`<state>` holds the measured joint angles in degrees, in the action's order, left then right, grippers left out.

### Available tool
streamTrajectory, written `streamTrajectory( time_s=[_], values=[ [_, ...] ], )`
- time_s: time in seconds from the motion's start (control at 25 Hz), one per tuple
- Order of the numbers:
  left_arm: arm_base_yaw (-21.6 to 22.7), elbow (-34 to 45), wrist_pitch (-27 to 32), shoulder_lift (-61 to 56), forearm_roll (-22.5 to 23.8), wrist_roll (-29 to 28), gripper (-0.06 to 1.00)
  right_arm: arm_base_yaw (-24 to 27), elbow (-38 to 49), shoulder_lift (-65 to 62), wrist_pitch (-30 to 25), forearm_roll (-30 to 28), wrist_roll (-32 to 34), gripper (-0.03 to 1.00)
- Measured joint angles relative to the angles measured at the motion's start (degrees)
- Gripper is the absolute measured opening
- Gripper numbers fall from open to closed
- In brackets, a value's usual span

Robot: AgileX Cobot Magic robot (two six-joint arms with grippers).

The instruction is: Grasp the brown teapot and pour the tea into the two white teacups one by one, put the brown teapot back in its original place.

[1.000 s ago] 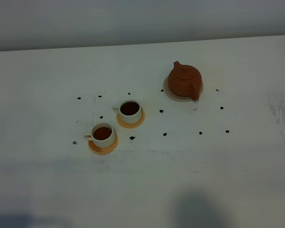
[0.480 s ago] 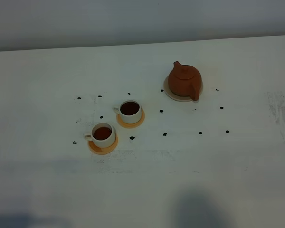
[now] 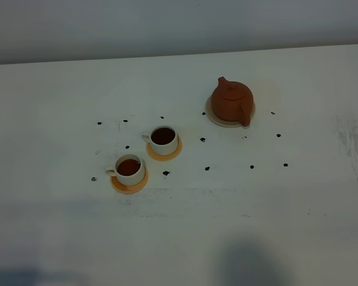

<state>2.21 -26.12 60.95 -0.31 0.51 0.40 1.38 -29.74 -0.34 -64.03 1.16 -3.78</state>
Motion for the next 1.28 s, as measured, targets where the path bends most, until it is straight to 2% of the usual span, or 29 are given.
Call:
streamTrajectory(
  time_s=[1.28],
  values=[
    [-0.4,0.0,0.0,0.0,0.3,0.0,0.22,0.0,0.0,0.0,0.0,0.0,0.0,0.20]
  ],
)
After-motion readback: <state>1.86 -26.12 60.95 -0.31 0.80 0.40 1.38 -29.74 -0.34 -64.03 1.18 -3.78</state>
